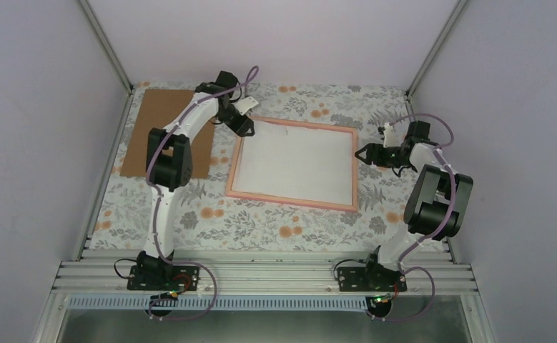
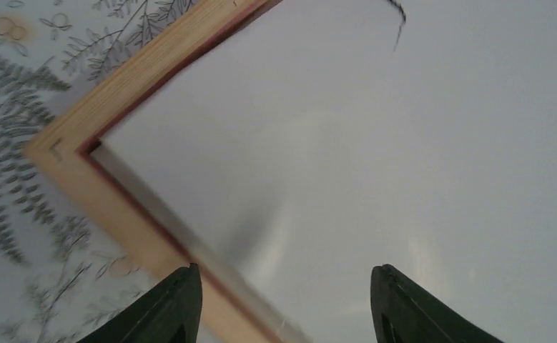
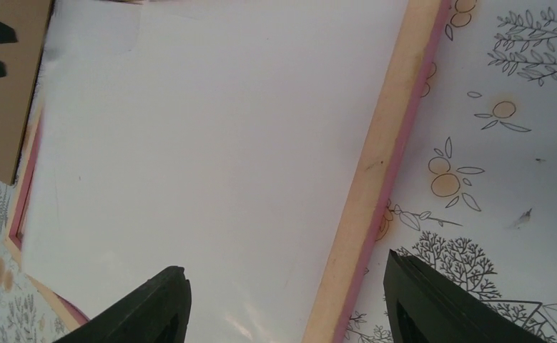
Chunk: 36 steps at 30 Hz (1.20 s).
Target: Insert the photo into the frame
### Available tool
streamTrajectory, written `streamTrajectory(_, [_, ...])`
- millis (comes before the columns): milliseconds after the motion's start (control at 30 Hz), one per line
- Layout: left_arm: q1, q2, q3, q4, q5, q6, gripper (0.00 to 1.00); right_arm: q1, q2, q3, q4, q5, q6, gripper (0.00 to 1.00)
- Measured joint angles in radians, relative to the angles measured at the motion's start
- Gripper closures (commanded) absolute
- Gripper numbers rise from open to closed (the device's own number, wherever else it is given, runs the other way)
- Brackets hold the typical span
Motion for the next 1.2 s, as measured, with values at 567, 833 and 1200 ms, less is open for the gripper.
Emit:
streamTrajectory(567, [-0.053, -0.417, -0.643, 0.398, -0.211, 0.079, 0.17, 0.115, 0.005, 0.018, 0.044, 0.001, -0.018, 0.33])
streamTrajectory(833, [-0.058, -0.508, -0.851, 0.497, -0.259, 0.086, 0.00, 0.161, 0.013, 0.019, 0.061, 0.014, -0.025, 0.23])
streamTrajectory(1200, [0.178, -0.721, -0.955, 0.585, -0.287, 0.021, 0.00, 0.368, 0.014, 0.062, 0.149, 0.071, -0.053, 0.15])
